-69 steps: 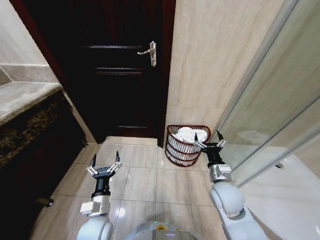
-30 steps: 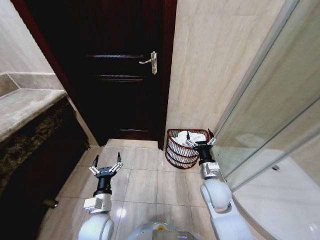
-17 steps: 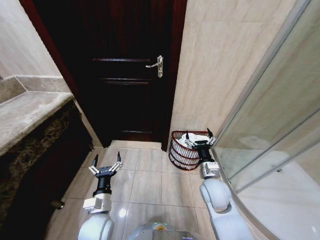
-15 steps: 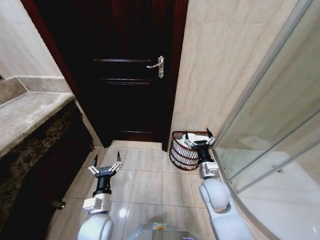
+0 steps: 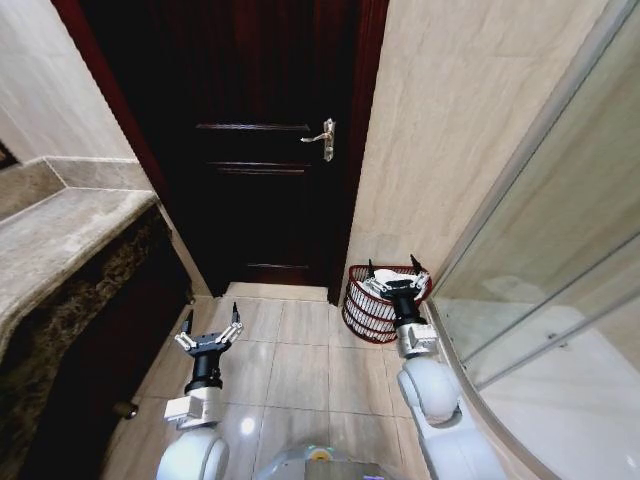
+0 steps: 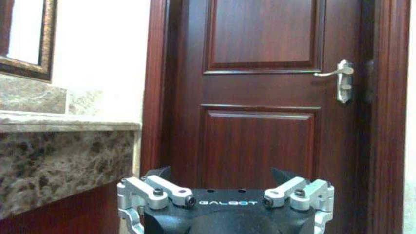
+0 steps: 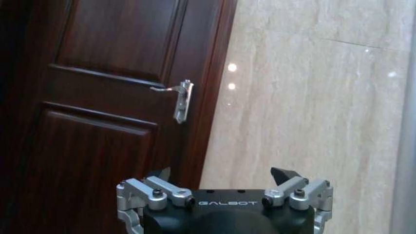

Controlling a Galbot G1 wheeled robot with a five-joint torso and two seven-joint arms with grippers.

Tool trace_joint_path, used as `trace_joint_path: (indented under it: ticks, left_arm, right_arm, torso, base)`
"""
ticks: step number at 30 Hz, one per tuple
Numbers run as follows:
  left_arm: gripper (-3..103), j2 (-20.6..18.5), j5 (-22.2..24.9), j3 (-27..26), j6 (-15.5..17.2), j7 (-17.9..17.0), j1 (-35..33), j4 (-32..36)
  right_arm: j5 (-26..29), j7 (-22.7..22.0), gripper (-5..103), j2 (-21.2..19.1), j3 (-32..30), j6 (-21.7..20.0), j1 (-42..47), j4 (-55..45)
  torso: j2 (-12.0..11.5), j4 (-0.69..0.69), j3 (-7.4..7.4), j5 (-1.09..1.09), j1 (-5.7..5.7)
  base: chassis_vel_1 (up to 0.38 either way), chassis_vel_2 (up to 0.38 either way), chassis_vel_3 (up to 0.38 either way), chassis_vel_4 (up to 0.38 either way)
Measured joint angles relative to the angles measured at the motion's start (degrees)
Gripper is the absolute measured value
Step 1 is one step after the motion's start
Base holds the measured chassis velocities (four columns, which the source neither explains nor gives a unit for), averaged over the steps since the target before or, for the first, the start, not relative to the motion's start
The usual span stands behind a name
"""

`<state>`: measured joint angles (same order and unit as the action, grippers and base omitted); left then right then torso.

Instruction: Discard the used towel into the hamper.

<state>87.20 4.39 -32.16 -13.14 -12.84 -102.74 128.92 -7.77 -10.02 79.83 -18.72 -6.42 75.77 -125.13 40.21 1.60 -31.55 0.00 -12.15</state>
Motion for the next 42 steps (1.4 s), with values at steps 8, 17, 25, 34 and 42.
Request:
trace_joint_path:
  ticks: [8,17,25,34,42]
  left_arm:
    - [100,-0.02,-0.18,-0.18,-0.73,-0.36,0.16,-0.93]
    - [100,-0.05,-0.72,-0.20,-0.88,-0.48,0.45,-0.50]
    - [100,-0.14,-1.93,0.11,1.50,-1.79,1.01,1.31]
    - [100,-0.42,-3.18,0.02,4.22,-1.07,0.47,4.39]
    - [100,-2.51,-1.67,-1.02,5.18,2.97,0.85,4.41]
  right_arm:
    - [-0.07,-0.02,100,0.21,0.50,0.40,0.15,-0.09]
    - [0.11,-0.09,100,-0.89,0.18,0.32,0.20,-0.97]
    - [1.55,-0.43,100,-1.61,0.49,0.10,0.59,-2.53]
    - [3.82,-2.42,100,-2.41,0.16,-2.77,1.14,-5.29]
    - [6.16,-3.00,100,-1.39,-8.19,-4.94,2.89,-5.20]
  torso:
    - [2.13,0.02,-1.27,0.00,-0.87]
    - [3.94,0.02,-2.26,0.00,-1.67]
    - [5.87,0.02,-3.31,0.00,-2.53]
    - [8.16,0.02,-4.63,0.00,-3.51]
    - [10.46,0.02,-5.98,-0.01,-4.48]
  base:
    - [0.020,0.011,0.014,0.016]
    - [0.000,0.000,0.000,0.000]
    - [0.000,0.000,0.000,0.000]
    - [0.000,0.000,0.000,0.000]
    - [0.000,0.000,0.000,0.000]
